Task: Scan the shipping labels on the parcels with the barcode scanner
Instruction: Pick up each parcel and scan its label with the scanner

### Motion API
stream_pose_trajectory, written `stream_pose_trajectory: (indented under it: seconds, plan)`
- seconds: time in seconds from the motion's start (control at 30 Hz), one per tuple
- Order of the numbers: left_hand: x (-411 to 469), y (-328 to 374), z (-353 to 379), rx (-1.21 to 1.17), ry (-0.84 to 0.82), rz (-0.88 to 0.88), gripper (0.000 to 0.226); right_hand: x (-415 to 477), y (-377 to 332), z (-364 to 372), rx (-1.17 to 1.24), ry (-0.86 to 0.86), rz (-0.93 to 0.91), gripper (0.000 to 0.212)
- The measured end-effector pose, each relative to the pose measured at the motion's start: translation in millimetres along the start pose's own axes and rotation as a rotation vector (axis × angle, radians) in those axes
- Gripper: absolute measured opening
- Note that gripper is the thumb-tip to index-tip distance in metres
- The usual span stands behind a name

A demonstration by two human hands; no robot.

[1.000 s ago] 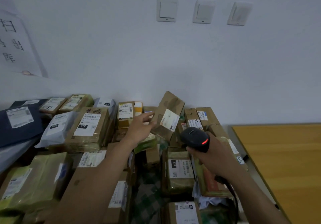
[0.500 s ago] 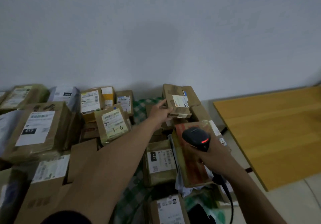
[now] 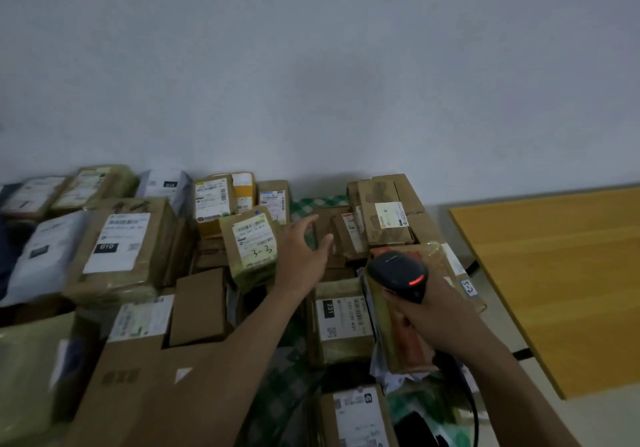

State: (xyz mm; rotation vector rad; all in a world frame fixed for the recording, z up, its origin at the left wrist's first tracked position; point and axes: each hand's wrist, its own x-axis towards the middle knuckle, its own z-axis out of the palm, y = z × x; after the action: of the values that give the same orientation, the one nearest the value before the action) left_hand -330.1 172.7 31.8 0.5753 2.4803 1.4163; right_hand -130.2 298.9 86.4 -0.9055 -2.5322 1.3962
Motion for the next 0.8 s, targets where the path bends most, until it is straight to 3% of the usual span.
stream_pose_trajectory:
  seconds: [0.1, 0.2, 0.53, 0.67, 0.8]
  plan:
    - [-6.8, -19.0, -39.0, 0.079, 0.168, -0.016, 0.043, 5.2, -17.3, 14.2, -0.045, -0.067, -0.049, 0.03]
    - [-2.7, -38.3, -66.9, 0.147, 0.237, -0.145, 0.057, 7.4, -34.2, 28.4, -0.049, -0.108, -0.071, 0.028]
    - [13.0, -63.1, -73.4, 0.055, 0.139, -0.334, 0.119, 4.5, -49.2, 45.6, -0.066, -0.169, -0.081, 0.034]
    - [2.9, -64.6, -67.0, -0.186, 0.047, -0.426, 0.11, 7.3, -45.5, 45.3, -0.094, -0.151, -0.056, 0.037]
    - [-7.9, -70.9, -60.7, -0.262, 0.008, -0.421, 0.099, 6.8, -45.7, 44.1, -0.097, -0.157, -0.045, 0.033]
